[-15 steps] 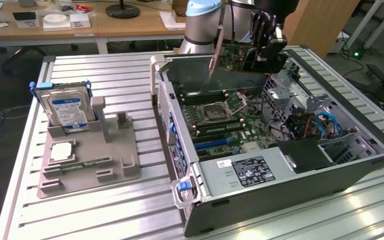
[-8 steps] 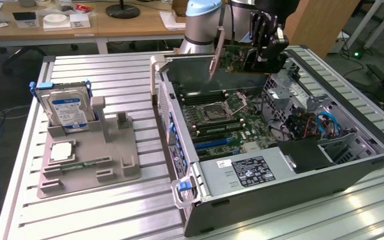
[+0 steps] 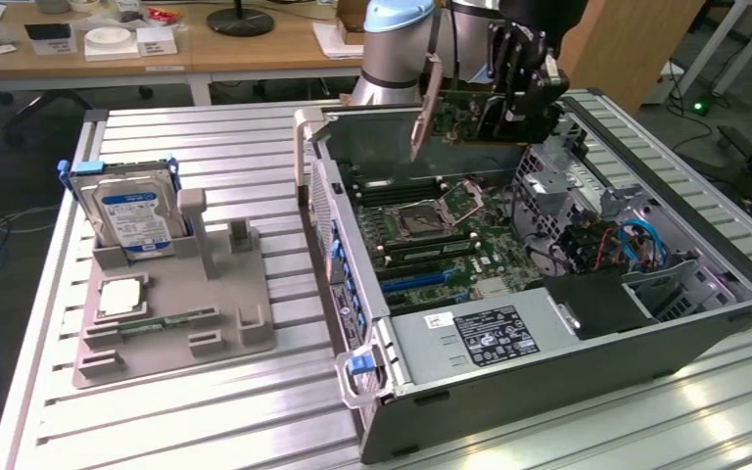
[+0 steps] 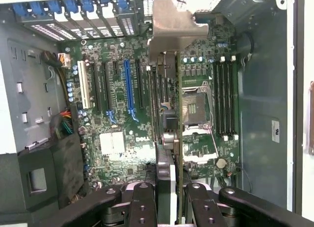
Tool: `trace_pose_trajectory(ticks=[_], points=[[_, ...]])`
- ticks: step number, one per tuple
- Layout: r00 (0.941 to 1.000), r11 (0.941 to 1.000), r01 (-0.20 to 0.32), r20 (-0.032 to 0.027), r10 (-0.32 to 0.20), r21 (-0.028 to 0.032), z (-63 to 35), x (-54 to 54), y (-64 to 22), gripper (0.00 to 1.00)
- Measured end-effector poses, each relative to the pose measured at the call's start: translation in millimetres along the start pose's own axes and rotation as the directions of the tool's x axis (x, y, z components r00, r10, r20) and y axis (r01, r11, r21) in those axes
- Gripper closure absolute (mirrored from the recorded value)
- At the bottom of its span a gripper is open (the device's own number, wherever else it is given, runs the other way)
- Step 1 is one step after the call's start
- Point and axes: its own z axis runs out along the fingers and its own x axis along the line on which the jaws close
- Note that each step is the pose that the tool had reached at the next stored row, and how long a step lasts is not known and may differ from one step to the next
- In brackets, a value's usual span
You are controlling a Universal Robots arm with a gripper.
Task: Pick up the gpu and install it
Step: 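Insert the gpu into the slot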
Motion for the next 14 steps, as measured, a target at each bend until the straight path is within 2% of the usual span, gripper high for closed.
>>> trace_pose_trajectory(ticks=[7,14], points=[[0.9989,0.9989,0.047,0.0023,-0.047,-0.0015,0.0,0.8,-0.1,0.72],[0.9954,0.9954,0.096,0.0049,-0.096,-0.0030,0.0,1.6,-0.2,0.72]])
